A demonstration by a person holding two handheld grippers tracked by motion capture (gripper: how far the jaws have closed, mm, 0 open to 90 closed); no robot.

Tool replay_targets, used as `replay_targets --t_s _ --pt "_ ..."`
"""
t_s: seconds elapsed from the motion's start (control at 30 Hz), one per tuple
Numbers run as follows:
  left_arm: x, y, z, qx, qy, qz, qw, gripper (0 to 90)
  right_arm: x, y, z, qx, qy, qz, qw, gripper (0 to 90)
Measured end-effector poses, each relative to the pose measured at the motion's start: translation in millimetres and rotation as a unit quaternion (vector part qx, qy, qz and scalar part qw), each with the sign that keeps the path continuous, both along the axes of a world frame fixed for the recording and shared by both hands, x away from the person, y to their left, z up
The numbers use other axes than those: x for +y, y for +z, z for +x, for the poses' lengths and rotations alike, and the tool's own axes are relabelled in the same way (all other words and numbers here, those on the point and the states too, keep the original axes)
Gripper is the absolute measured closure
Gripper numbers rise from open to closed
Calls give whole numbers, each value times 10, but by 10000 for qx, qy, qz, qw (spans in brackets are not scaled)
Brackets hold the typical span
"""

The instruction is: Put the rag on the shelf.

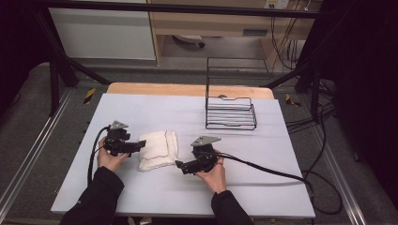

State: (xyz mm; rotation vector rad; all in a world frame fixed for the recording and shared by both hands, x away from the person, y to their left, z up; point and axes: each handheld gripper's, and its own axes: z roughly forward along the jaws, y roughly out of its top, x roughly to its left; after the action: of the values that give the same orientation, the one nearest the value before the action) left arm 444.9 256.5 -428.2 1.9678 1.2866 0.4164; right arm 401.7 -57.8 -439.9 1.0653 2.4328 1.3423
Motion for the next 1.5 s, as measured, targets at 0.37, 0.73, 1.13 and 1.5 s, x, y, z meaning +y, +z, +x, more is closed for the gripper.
replay_targets --t_s 0.37,0.73,1.13,1.5 --pt "33 -138 143 237 121 -142 9995 589 -77 6 -17 3 -60 64 10000 51" --pt "-56 -176 155 222 64 -115 9997 744 -71 0 22 -2 -60 151 9999 44" --pt "-88 -185 141 152 -7 1 9999 800 -31 56 202 -67 -176 236 9995 44" --pt "-100 -192 131 44 -87 107 9999 800 125 99 409 -16 -266 296 9992 41"
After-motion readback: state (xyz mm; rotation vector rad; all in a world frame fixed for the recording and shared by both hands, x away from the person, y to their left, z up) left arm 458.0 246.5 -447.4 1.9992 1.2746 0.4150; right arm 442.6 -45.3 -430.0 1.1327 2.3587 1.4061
